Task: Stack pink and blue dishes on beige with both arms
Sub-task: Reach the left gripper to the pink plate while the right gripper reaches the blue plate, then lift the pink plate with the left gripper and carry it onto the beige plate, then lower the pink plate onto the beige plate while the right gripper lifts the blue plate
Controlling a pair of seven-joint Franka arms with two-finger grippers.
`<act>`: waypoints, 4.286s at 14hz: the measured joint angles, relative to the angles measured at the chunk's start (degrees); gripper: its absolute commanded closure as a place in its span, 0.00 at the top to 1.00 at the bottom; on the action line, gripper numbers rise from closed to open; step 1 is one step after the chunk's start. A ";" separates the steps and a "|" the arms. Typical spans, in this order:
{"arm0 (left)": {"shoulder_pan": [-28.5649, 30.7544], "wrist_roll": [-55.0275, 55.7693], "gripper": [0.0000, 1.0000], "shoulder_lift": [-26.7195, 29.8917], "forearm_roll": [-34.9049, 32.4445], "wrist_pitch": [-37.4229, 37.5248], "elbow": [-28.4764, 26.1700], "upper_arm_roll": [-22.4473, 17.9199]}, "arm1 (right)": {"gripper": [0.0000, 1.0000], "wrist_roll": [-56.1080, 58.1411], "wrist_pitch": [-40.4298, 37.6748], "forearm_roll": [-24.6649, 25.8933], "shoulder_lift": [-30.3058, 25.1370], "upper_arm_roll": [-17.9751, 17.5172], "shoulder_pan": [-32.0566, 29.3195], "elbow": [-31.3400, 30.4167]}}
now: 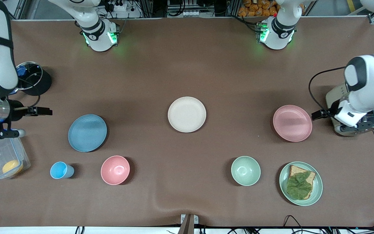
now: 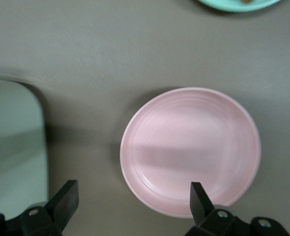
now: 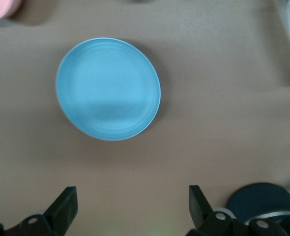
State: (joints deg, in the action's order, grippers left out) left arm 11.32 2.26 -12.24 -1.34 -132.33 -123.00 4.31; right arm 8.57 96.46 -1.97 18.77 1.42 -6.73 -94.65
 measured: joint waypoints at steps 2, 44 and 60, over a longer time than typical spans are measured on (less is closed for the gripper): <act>1.05 -0.39 1.00 -2.55 -0.88 -5.86 -3.30 -0.02 | 1.00 0.00 6.46 -0.04 1.30 -0.11 -0.03 -5.04; -21.82 38.72 0.00 -18.04 -3.50 1.18 16.25 26.26 | 0.00 5.89 14.98 -3.52 10.91 -1.38 0.13 -2.52; -23.39 41.58 1.00 -24.92 -4.44 -6.64 18.43 25.98 | 0.00 -11.70 9.45 -16.35 9.99 -1.84 10.91 -1.32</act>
State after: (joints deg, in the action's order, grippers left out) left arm -12.07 43.84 -37.16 -5.78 -138.97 -104.57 30.29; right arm -3.13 105.91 -18.32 28.76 -0.42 4.18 -95.97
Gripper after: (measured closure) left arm 0.859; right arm 0.956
